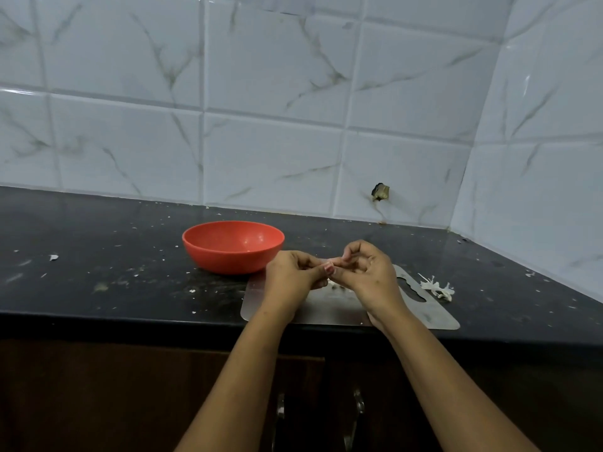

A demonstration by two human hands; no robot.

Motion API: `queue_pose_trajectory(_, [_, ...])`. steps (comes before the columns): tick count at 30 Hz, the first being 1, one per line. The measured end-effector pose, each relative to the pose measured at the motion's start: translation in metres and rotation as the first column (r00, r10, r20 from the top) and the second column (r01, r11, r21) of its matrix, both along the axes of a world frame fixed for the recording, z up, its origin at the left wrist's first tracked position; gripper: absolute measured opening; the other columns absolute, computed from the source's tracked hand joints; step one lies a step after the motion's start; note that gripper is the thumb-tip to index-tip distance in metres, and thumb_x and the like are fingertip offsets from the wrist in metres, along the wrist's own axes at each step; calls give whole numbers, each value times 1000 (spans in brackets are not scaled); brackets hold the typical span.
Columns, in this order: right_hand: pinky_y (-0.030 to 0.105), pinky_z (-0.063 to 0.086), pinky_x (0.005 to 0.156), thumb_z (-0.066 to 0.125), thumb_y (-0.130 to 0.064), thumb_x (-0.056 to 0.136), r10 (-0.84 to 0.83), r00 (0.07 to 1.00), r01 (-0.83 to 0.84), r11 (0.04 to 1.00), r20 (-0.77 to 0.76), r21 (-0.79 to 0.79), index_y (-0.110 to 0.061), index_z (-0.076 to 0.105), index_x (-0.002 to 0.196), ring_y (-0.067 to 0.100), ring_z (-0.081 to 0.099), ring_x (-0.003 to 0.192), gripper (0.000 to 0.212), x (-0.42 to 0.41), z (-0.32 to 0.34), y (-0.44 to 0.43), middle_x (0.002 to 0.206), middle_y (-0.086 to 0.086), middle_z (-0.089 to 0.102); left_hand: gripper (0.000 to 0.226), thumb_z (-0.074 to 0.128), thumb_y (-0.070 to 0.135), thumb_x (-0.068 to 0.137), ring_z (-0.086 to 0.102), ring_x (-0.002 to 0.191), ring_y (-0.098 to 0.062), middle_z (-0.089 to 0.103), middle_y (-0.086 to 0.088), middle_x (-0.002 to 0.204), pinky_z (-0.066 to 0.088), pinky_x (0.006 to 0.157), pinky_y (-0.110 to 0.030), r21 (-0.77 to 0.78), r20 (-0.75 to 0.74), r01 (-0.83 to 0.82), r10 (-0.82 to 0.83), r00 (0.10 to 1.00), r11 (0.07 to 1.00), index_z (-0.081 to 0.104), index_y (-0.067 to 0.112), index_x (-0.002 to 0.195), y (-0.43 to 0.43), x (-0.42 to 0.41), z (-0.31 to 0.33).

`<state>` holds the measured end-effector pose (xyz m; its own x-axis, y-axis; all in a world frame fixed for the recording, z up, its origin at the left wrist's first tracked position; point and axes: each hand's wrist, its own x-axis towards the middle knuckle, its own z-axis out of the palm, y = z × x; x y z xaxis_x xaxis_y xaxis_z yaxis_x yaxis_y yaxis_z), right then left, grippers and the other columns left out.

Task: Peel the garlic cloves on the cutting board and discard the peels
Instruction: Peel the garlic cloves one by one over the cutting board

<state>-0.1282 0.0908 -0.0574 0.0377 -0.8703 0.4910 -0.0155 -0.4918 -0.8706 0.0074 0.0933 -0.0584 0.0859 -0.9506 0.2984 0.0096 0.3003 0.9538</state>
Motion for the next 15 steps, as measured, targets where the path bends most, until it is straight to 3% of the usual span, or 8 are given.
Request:
queue_pose_trajectory(5, [29,57,66,75,6,76,-1,1000,1,1000,-15,4,-13,52,74,17,71,75,30,0,0,0,76,10,73,5,76,4,78,68,62,-16,72,-14,71,59,67,-25,4,63,-70,69,996,998,73,3,74,1,0,-1])
queue_pose_trajectory(9, [22,55,63,75,6,76,19,999,-20,999,25,29,-8,63,83,13,70,71,20,1,1,3,72,4,72,5,75,4,80,62,54,-9,69,-11,68,49,53,-15,5,-15,-65,65,998,998,73,0,82,3,1,0])
queue_pose_trajectory(15, [24,56,62,74,5,79,-2,1000,2,1000,10,28,-3,65,86,16,69,67,14,2,2,5,69,11,68,9,65,4,88,67,66,-10,72,-10,76,49,57,-13,26,-27,98,-98,995,995,74,4,89,3,4,0])
